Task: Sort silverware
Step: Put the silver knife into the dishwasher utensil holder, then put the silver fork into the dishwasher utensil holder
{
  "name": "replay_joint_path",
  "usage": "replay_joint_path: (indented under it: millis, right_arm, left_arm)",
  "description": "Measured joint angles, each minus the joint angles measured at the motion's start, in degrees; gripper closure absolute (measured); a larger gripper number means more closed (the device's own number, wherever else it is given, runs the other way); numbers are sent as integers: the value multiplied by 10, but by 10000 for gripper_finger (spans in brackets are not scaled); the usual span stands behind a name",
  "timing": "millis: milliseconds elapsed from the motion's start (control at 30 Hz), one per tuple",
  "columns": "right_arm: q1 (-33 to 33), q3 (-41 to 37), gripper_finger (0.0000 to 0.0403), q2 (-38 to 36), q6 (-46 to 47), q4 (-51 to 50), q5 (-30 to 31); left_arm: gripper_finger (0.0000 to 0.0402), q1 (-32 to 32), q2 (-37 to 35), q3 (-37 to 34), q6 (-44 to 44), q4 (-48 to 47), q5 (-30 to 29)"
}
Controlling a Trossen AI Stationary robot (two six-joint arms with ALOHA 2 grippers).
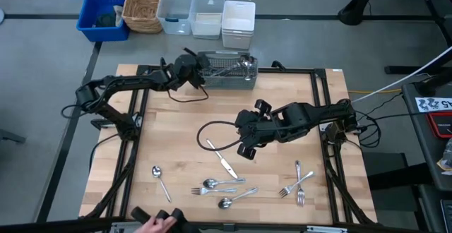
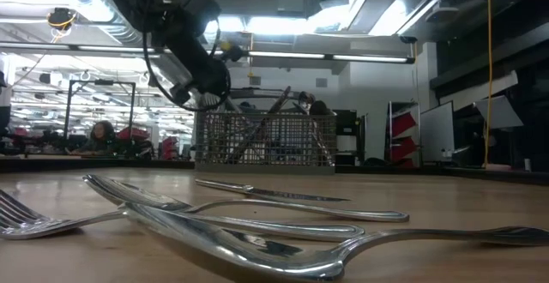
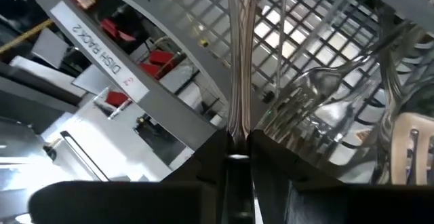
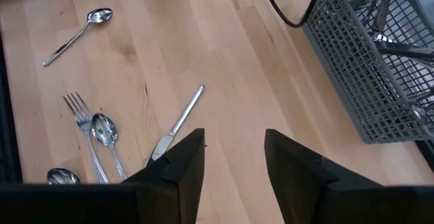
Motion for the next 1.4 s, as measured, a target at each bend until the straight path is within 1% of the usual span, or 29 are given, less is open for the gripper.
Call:
replay_joint_path:
  millis: [167,300,533,633,767,900,967,1133,1267,1400]
  right_arm:
    - [0,0,247,0,0,0,0]
    - [0,0,247,0,0,0,0]
    - [0,0,247,0,0,0,0]
    - [0,0,247,0,0,0,0]
    - [0,0,247,0,0,0,0]
    - [0,0,247,0,1,1,0]
    - [0,0,247,0,1,0,-3]
    - [0,0,247,0,12,-1,-52]
    - [0,0,247,0,58,-4,-102]
    - [1,0,247,0,161,-30,-121]
  left_arm:
    - [352,2,2,1,-16,4,35]
    - [339,1,1,0,-35,4,41]
    - [298,-5,1,0,-42,4,45]
    - [286,-6,1,0,-42,7,45]
    - [282,-7,0,-3,-54,47,42]
    - [285,-16,-9,-5,-127,100,49]
    - [287,-20,-25,-5,-174,116,48]
    - [290,-33,-59,-4,-314,108,41]
    - [290,-50,-94,-3,-412,100,40]
    - [290,-71,-125,-3,-527,30,39]
